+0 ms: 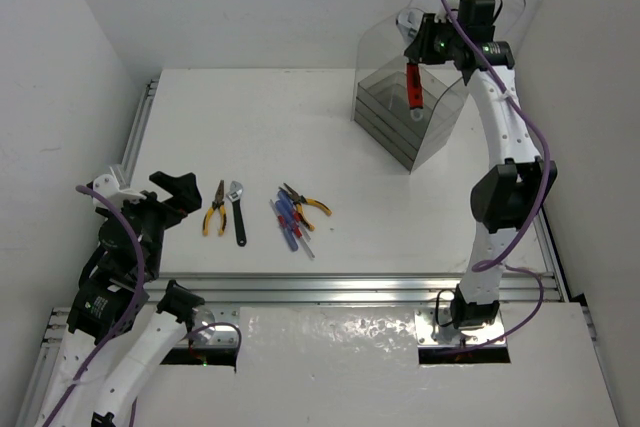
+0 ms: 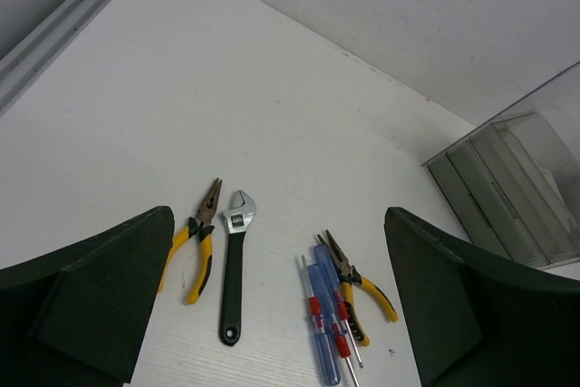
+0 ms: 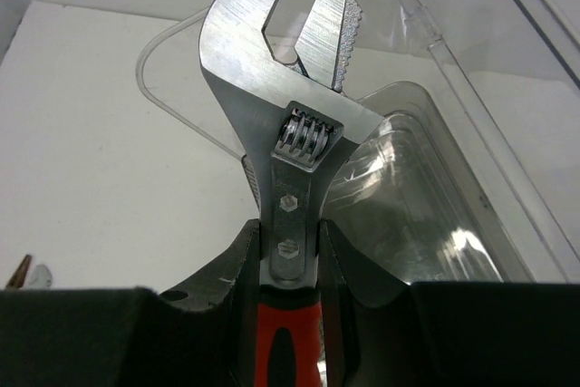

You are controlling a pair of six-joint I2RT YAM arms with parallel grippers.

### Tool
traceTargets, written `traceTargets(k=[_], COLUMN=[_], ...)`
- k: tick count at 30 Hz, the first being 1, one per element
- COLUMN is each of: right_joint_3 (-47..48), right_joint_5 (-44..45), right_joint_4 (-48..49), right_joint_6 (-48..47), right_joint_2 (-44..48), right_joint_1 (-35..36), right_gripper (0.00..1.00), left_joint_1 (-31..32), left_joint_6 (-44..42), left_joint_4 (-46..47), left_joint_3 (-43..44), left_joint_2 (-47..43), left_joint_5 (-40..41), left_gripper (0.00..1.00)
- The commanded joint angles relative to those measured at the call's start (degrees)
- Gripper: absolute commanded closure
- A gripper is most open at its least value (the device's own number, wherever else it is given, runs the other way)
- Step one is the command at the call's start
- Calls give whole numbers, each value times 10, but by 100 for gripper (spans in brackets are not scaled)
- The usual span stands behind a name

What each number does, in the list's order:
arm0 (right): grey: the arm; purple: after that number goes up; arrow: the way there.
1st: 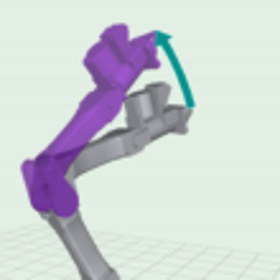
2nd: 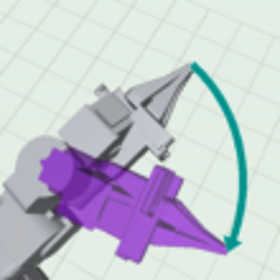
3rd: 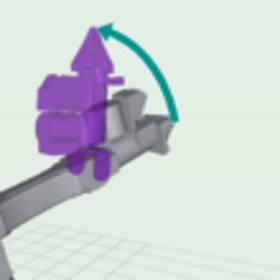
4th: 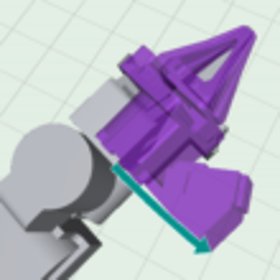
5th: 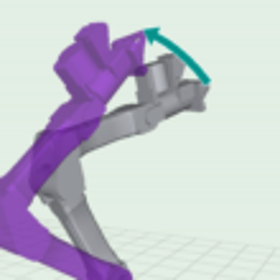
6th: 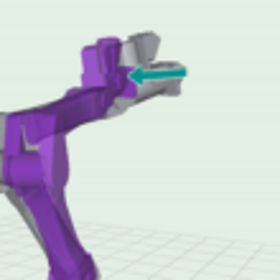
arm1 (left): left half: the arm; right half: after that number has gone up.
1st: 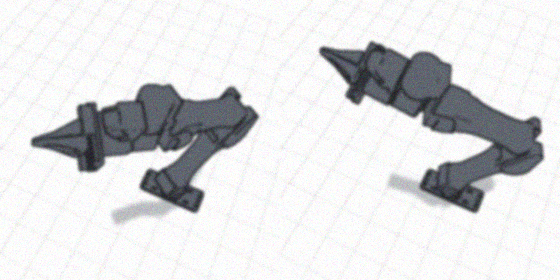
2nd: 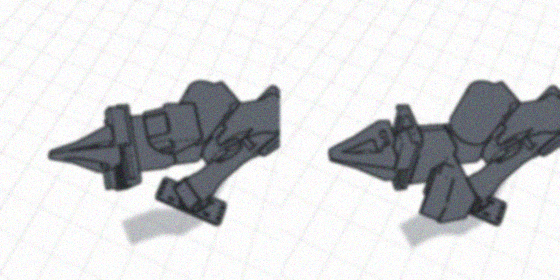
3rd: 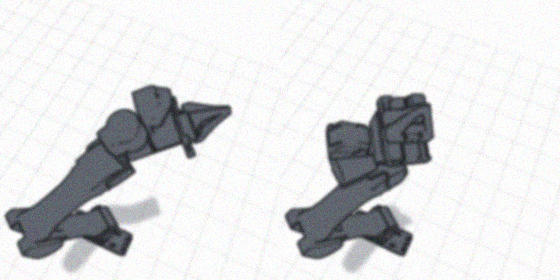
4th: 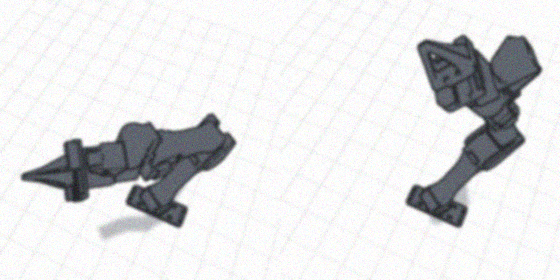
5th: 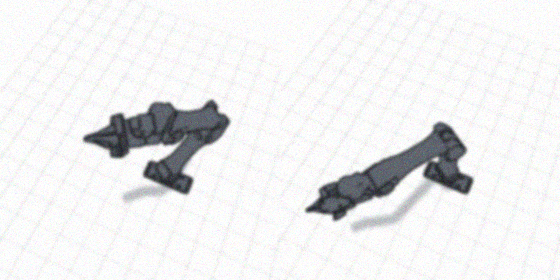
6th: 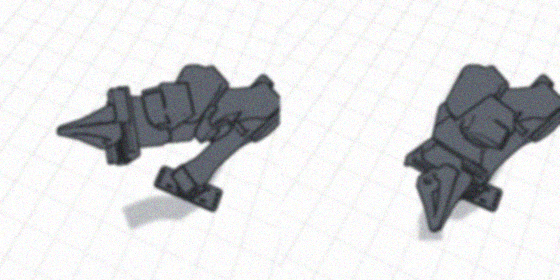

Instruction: Sort the tools into containers

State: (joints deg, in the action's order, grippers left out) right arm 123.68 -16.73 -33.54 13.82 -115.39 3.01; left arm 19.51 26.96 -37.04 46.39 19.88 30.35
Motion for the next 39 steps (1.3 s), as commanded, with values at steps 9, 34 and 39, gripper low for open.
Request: traceTargets(k=[9,34,39], right_joint_3=[-25,-53,-48], right_joint_5=[-1,79,93], right_joint_4=[104,117,116], right_joint_6=[-80,-124,-129], right_joint_2=[27,15,11], right_joint_1=[3,22,30], right_gripper=[100,49,45], left_joint_1=[-6,-6,-6], left_joint_6=[-12,-16,-16], left_joint_4=[33,36,36], left_joint_3=[-2,-3,-4], left_joint_2=[5,7,5], left_joint_5=[-9,-17,-17], left_gripper=[0,0,0])
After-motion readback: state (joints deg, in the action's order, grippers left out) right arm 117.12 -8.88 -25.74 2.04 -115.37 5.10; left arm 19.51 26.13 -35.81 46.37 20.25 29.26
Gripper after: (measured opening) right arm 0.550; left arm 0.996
